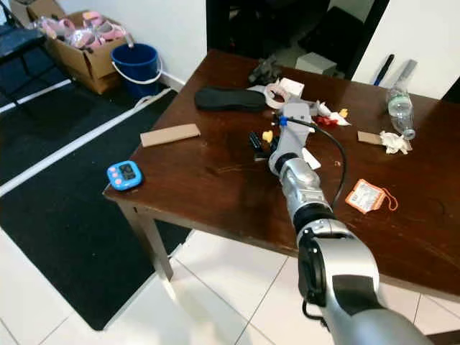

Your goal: Picking trash to rubbish bin

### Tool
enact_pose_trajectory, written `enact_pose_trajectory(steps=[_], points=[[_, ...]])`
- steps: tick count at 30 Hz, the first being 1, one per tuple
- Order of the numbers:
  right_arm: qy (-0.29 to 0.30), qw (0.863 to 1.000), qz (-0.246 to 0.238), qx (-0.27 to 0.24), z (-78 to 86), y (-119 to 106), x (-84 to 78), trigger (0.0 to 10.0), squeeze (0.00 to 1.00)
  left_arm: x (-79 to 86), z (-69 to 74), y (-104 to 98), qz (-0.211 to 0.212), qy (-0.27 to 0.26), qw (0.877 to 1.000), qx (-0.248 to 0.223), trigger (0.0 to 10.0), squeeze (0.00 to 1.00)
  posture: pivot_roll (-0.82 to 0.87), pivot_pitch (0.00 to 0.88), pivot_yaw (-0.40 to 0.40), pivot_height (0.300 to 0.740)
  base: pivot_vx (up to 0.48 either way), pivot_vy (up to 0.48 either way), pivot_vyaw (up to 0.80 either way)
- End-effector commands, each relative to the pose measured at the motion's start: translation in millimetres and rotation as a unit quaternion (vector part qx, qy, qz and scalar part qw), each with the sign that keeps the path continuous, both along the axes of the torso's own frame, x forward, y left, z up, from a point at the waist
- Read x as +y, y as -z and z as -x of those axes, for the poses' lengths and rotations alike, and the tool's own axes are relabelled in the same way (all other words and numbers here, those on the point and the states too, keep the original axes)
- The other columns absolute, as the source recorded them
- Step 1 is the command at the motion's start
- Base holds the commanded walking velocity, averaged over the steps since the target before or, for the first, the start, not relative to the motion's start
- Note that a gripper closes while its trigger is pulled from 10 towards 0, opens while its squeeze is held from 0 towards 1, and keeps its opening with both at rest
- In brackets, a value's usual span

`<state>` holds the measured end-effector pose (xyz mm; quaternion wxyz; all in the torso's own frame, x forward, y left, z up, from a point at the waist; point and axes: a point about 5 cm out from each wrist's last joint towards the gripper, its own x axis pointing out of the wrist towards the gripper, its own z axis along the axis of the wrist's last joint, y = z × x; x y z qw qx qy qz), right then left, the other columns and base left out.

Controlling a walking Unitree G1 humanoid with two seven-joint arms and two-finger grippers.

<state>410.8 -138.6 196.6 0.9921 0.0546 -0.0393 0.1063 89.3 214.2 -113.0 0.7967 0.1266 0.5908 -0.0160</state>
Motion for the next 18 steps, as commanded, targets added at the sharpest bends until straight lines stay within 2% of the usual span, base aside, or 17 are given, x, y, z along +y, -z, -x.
enact_pose_trajectory(steps=[1,11,18], points=[[0.010,1.000,-0.007,0.004,1.3,4.5,-5.7,10.0,0.00,-0.5,10.6,2.4,-0.001,-0.009,1.000,0.016,10.0,0.00,0.18,0.126,-0.091,0.740,0.000,0.000,0.79],[0.012,1.000,-0.011,-0.001,0.9,2.2,-5.8,10.0,0.00,-1.5,11.1,2.7,0.001,-0.007,1.000,0.018,10.0,0.00,0.18,0.126,-0.094,0.740,0.000,0.000,0.68],[0.026,1.000,-0.011,0.002,0.7,2.4,-9.7,10.0,0.00,-3.6,10.6,3.0,0.003,-0.004,1.000,0.018,10.0,0.00,0.17,0.128,-0.094,0.740,0.000,0.000,0.00]])
